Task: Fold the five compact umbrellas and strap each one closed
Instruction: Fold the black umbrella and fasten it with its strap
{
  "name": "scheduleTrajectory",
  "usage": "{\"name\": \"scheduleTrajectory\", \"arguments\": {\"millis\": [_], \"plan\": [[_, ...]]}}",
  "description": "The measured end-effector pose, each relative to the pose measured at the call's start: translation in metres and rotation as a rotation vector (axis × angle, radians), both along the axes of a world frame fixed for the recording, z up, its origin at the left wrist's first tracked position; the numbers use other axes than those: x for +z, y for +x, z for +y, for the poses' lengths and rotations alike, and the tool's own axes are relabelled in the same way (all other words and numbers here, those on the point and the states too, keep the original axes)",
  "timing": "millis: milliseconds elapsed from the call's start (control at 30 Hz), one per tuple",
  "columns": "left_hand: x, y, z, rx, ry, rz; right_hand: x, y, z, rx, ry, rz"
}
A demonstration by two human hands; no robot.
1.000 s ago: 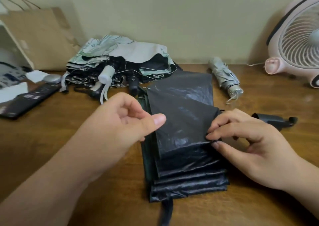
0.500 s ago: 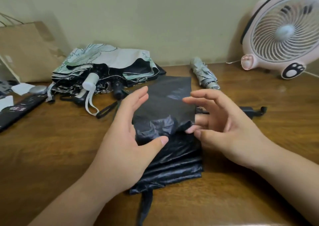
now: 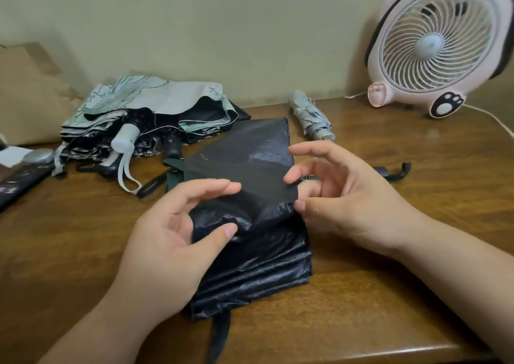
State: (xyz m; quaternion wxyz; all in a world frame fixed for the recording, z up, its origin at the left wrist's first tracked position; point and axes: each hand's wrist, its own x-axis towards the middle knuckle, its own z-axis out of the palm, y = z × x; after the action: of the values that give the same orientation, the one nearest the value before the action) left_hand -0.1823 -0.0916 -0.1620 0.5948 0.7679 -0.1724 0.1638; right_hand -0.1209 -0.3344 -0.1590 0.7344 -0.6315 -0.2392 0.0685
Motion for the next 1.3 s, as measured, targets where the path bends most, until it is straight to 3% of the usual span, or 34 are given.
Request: {"name": "scheduleTrajectory", "arguments": {"millis": [267,800,1133,1233,1300], "plan": [[0.005,-0.011,-0.002,-0.023,-0.026,0.095,-0.002,0.000,-0.002,0.009,0.016,-0.007],[0.009,-0.015,-0.003,-0.029,-0.019,0.071,-0.001,-0.003,-0.005,0.030,-0.065,-0.108],[0.002,-0.031,0.008,0.206,0.262,0.008,-0.003,-0.006,-0.002,-0.097,-0.381,-0.212],[0.005,-0.035,0.017,0.363,0.479,-0.059,-0.002,-0.006,-0.002,-0.110,-0.466,-0.229],[0.019,-0.030,0.020,0.421,0.661,-0.201,-0.001,-0.006,-0.001,-0.109,-0.518,-0.252]]}}
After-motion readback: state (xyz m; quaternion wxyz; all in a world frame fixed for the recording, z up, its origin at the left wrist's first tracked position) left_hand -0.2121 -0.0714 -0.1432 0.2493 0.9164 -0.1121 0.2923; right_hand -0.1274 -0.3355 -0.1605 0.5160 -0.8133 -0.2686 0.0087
